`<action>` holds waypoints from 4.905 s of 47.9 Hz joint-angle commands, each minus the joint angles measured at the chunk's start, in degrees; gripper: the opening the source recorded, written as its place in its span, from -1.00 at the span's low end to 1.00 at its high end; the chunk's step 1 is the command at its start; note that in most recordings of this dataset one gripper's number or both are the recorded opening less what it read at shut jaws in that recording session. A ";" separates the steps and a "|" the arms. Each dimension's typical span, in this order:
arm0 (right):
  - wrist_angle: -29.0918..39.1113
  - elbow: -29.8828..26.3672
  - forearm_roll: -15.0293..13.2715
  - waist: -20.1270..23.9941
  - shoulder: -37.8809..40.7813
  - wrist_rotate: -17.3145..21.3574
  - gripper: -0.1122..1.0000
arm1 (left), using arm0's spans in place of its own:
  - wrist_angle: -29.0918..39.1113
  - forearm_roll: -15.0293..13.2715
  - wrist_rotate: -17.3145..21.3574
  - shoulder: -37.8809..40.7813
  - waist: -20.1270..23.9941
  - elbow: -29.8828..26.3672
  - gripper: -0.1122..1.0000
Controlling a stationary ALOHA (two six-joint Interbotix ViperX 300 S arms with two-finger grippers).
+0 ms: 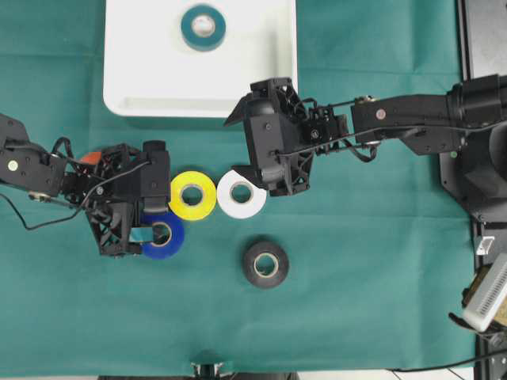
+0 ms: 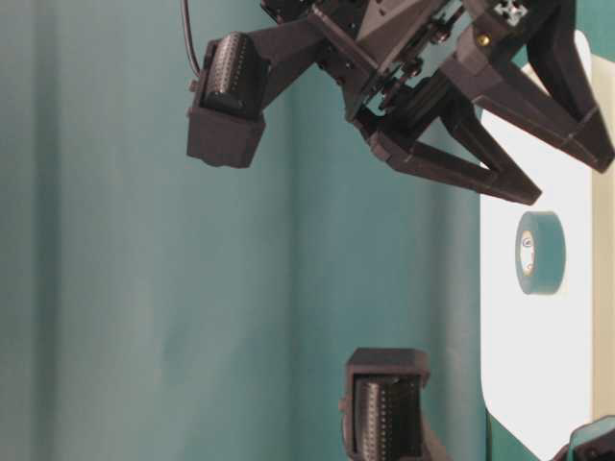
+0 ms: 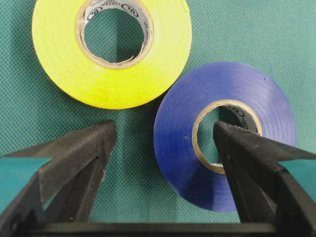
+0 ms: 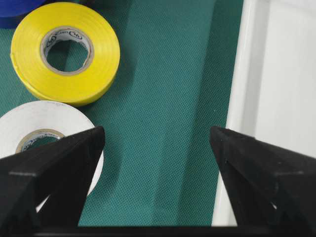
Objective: Put the tape alternately from left to right into the white case.
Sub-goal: 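Move the left gripper to the blue tape roll and grasp it, then carry the blue roll into the tray and open the left gripper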
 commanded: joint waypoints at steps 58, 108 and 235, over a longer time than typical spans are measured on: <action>-0.26 -0.53 -0.09 0.09 -1.67 0.09 0.63 | 4.57 0.00 0.35 -10.55 -4.57 0.09 -0.30; -0.44 -0.53 0.00 0.09 -1.67 0.09 0.63 | 8.53 0.26 8.09 -17.31 13.36 2.20 -0.30; -0.53 0.00 -0.09 0.18 -1.67 0.09 0.63 | 8.79 0.26 22.24 -13.36 33.93 0.70 0.97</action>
